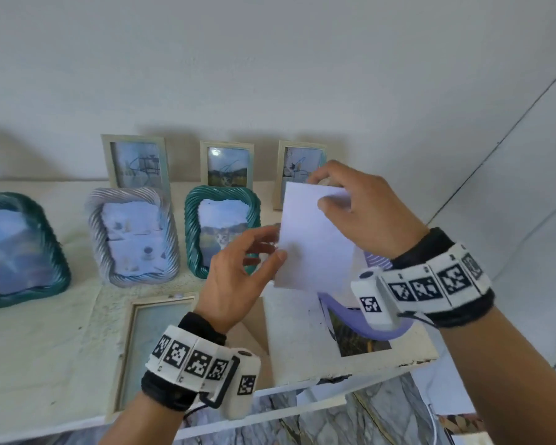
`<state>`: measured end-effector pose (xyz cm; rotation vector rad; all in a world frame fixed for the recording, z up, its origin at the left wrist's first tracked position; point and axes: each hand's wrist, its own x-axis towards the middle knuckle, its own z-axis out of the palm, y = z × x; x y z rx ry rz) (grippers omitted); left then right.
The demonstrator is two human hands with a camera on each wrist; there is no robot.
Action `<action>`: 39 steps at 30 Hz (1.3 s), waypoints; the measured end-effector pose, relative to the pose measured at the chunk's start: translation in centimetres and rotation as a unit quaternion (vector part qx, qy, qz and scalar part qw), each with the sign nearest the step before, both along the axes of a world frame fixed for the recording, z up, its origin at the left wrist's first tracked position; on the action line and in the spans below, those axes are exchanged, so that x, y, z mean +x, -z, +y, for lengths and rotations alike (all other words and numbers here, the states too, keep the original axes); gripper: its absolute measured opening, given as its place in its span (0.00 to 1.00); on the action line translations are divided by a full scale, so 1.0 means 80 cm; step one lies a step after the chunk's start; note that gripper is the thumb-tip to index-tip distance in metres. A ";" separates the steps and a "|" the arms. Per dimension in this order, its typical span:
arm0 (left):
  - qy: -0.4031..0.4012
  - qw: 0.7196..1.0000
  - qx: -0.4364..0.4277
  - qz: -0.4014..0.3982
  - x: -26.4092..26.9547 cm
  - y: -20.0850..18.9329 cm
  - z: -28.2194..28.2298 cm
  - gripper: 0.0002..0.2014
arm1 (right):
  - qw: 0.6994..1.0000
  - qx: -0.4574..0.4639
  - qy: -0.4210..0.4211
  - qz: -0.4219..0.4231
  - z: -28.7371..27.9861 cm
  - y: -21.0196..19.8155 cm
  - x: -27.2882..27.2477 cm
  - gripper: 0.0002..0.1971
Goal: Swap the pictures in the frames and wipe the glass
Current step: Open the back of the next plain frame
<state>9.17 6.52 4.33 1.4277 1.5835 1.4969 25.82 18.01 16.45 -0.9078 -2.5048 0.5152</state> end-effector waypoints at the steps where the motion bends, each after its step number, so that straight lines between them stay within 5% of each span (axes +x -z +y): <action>1: 0.005 1.000 -0.002 -0.025 -0.011 -0.004 -0.011 0.18 | 0.999 -0.023 -0.015 0.020 -0.013 0.004 -0.011 0.11; 6: -0.008 0.992 -0.010 -0.122 -0.075 0.003 -0.080 0.03 | 0.986 -0.103 -0.033 0.124 -0.062 0.059 -0.072 0.15; 14: -0.113 0.968 -0.106 -0.197 -0.159 0.067 -0.175 0.06 | 0.889 -0.417 0.014 0.187 -0.171 0.181 -0.133 0.19; 20: -0.147 0.969 -0.192 0.046 -0.184 0.114 -0.210 0.13 | 0.925 -0.353 0.070 0.119 -0.200 0.237 -0.134 0.20; 30: -0.098 0.976 -0.178 0.075 -0.190 0.150 -0.228 0.16 | 0.962 -0.245 0.120 -0.017 -0.215 0.247 -0.144 0.20; 39: -0.106 0.977 -0.173 0.061 -0.189 0.155 -0.228 0.17 | 0.977 -0.145 0.080 -0.131 -0.229 0.220 -0.165 0.12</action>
